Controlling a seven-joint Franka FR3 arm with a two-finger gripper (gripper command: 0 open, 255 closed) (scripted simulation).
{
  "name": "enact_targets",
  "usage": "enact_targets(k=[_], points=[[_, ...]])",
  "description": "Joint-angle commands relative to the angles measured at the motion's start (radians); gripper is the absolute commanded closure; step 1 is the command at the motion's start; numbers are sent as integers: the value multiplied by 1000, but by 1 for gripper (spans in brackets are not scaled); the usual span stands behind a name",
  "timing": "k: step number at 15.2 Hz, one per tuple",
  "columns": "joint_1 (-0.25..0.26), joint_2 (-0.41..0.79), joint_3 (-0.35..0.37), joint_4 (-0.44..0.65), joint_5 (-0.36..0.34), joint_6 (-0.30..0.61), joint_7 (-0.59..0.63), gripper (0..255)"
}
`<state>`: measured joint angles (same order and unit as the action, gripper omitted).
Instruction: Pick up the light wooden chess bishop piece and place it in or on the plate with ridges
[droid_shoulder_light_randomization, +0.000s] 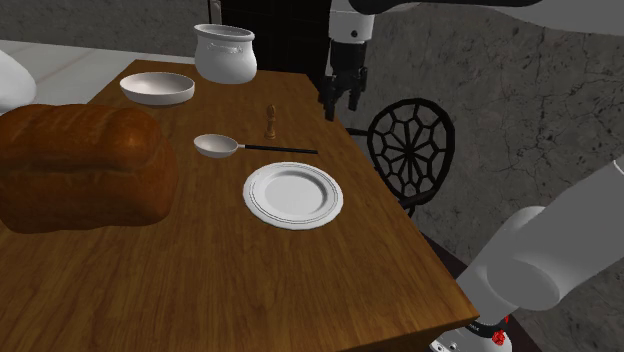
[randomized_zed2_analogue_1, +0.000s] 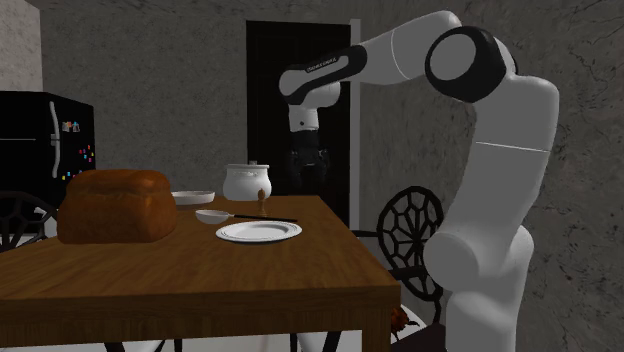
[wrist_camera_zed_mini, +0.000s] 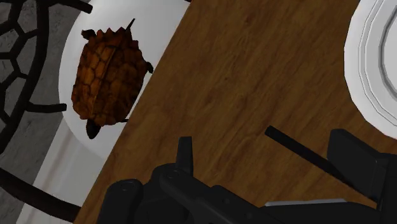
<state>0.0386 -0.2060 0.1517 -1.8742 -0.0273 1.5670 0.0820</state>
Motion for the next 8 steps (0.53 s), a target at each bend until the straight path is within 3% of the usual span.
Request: enact_targets(k=[1,8], points=[[6,85,13,82,-2,4,18,0],[44,373,50,423,-28,-46,77,0]])
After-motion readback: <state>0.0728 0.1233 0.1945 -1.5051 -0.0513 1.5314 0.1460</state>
